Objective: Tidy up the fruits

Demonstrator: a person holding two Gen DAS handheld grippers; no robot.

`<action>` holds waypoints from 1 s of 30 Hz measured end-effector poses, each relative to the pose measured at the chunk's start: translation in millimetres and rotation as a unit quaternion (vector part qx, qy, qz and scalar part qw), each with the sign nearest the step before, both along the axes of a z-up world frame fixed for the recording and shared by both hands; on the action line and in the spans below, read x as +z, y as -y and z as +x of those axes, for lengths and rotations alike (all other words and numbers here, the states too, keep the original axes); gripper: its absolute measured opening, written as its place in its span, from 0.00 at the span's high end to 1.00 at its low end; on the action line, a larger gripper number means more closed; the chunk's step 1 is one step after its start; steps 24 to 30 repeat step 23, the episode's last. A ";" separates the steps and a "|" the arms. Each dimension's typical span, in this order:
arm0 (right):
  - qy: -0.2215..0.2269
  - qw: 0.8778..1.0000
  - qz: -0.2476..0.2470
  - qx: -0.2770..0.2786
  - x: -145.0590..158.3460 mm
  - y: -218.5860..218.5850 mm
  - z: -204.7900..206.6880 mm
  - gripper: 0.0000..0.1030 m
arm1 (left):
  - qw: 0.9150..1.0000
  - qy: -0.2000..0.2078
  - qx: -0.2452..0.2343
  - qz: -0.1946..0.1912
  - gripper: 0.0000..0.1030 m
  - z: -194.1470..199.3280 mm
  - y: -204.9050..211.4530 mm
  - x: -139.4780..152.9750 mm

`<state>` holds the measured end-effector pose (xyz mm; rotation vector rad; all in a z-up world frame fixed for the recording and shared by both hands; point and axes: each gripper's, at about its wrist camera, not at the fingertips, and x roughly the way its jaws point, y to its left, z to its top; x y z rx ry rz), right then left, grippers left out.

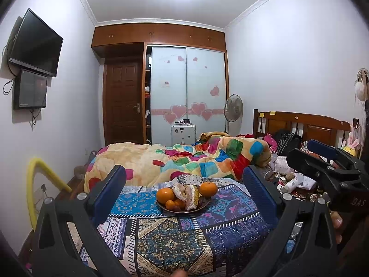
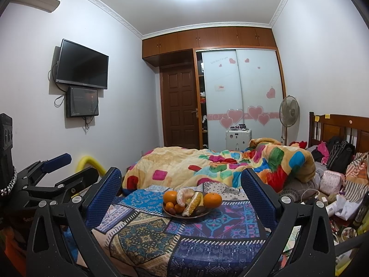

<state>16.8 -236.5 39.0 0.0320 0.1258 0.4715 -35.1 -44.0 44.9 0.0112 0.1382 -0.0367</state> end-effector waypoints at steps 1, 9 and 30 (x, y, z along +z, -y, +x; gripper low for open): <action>0.000 1.000 0.000 0.000 0.1 -0.2 -0.2 0.00 | 1.000 -0.001 -0.001 -0.001 0.00 0.7 0.0 0.2; 0.000 1.000 0.000 -0.001 -0.2 -1.8 0.1 0.00 | 1.000 -0.003 -0.002 -0.003 0.00 0.6 -3.1 -0.7; -0.004 1.000 -0.001 0.000 -2.1 0.6 3.0 0.00 | 1.000 -0.004 -0.003 -0.006 0.00 0.8 -4.1 -0.6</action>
